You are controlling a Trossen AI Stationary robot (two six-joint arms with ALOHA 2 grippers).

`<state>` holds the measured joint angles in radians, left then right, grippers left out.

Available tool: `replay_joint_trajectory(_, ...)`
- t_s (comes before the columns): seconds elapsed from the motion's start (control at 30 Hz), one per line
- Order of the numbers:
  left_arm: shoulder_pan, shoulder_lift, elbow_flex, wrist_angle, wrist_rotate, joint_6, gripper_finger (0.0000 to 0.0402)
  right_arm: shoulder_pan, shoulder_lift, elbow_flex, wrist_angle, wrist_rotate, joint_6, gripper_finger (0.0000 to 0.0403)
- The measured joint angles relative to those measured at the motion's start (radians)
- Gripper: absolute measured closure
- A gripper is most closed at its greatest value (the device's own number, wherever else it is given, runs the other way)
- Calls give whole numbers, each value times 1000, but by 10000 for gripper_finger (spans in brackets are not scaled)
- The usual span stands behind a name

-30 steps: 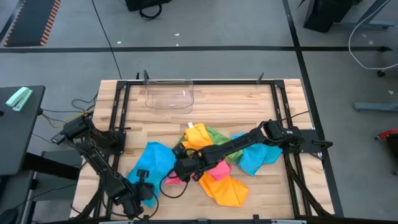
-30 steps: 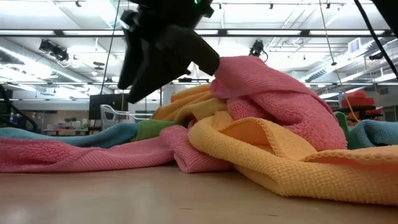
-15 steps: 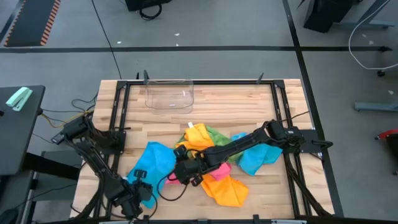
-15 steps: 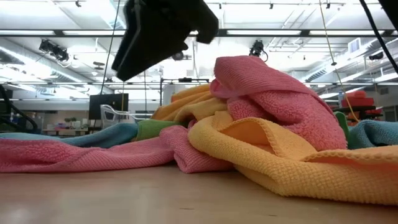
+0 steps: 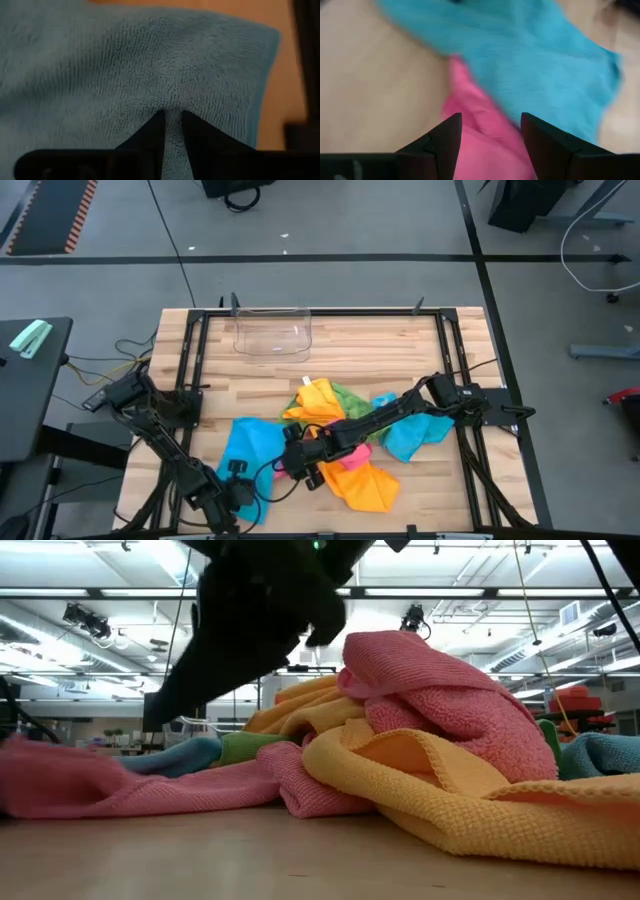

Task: Fold microfiber towels
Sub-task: Fold the left blue microfiber towel

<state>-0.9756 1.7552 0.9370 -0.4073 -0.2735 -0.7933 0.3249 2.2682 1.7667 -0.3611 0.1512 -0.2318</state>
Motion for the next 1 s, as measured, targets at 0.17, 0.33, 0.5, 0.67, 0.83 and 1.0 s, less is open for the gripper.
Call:
replay_joint_trajectory(0.17,25,4,5,90,4,69,333,-30,0,-6,-5,51,-47,190)
replay_joint_trajectory(0.33,32,-26,67,19,103,110,335,-50,0,-6,-16,53,-45,190)
replay_joint_trajectory(0.5,36,-71,108,-166,72,160,338,-41,0,-6,38,51,-39,190)
replay_joint_trajectory(0.67,92,-124,112,-417,-28,153,334,-16,0,-6,77,50,19,190)
replay_joint_trajectory(0.83,212,-145,112,-527,-34,236,317,14,0,-6,73,54,129,190)
replay_joint_trajectory(1.0,350,-145,94,-534,48,391,310,70,0,-6,72,95,215,190)
